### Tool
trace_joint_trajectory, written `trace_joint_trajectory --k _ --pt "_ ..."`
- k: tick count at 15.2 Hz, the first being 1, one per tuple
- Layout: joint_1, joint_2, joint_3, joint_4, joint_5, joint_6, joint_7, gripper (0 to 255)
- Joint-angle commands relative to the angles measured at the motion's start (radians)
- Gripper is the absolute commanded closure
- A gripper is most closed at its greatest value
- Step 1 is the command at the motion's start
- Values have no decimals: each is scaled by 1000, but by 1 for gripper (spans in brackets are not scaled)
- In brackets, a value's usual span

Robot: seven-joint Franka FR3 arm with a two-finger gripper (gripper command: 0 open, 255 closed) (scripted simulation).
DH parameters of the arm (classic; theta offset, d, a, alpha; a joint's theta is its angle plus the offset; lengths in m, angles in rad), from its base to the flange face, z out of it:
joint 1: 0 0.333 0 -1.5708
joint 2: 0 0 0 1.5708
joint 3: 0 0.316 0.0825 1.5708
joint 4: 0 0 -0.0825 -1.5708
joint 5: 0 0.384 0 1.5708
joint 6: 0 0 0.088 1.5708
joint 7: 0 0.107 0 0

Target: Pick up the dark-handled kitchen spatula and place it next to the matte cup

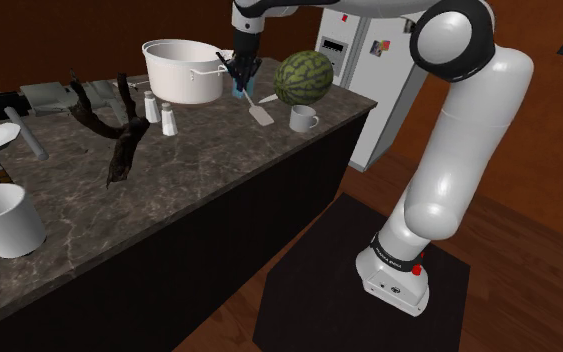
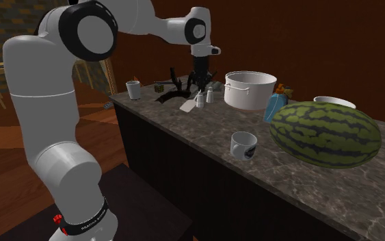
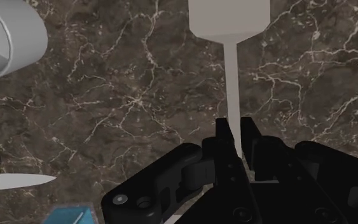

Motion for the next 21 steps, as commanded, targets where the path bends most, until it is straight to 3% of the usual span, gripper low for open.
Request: trace_joint_trajectory --k 1,11,21 --pt "26 -2 18 7 -6 -9 46 255" --pt "157 44 107 71 -35 -29 272 255" --pt "298 193 180 282 -76 -99 483 255"
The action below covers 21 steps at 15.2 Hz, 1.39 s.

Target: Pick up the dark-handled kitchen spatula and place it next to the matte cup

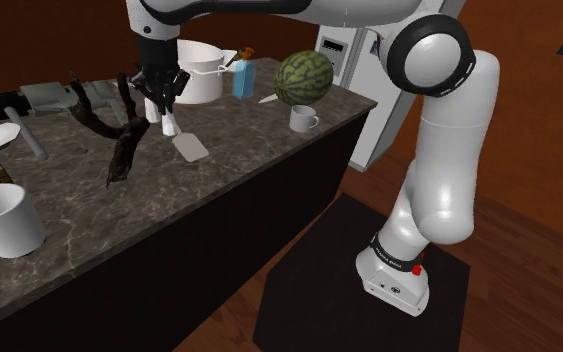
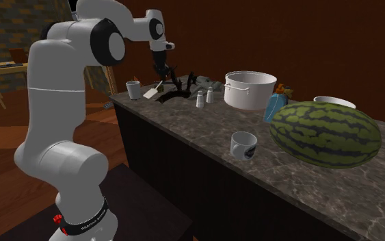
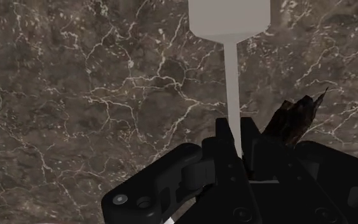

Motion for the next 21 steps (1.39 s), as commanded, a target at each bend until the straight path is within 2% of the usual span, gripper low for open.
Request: trace_joint_trajectory --k 1,7,9,11,15,21 --pt "31 37 12 56 -10 -21 43 255" --pt "132 205 37 315 -44 -118 152 255" --pt "171 286 41 447 -56 -170 182 255" --pt "217 406 40 650 -70 -255 207 255" --pt "205 352 42 501 -65 -161 214 255" --pt "195 315 44 357 -63 -54 221 255"
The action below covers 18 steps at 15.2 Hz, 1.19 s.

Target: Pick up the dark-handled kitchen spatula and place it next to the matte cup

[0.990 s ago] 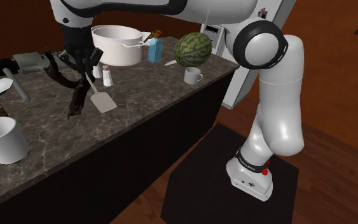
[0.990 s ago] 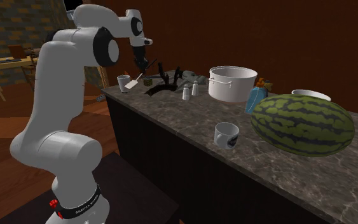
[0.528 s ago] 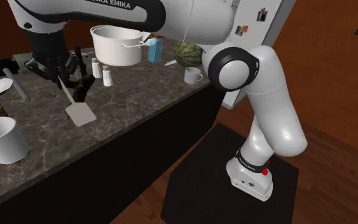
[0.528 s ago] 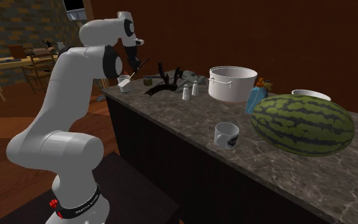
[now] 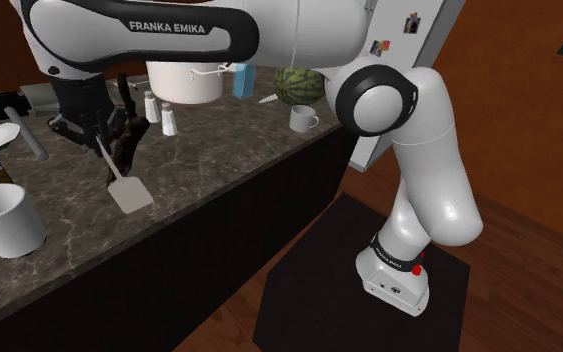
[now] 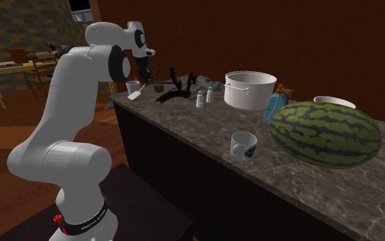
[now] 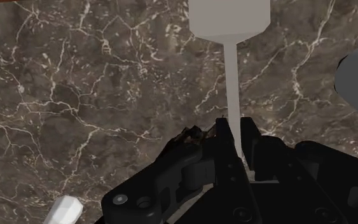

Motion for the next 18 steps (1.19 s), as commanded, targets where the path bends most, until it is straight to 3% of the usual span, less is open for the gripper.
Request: trace_joint_trajectory --k 1,18 --pt "-4 -9 0 -43 0 34 2 255" --pt "-15 -7 -2 -268 -6 261 18 255"
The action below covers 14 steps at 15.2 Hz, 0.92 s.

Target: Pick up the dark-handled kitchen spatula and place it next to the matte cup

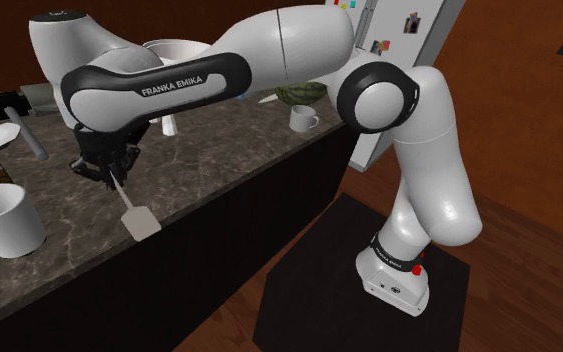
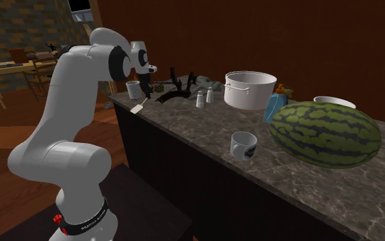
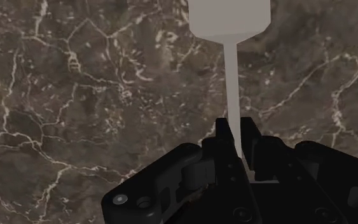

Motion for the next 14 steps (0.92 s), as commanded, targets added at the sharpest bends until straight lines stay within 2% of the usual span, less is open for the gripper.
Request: trace_joint_trajectory --k 1,7,14 --pt "1 10 -1 -10 -2 20 3 255" --pt "0 32 -3 -57 -6 90 9 255" --pt "0 32 -3 -57 -7 90 9 255"
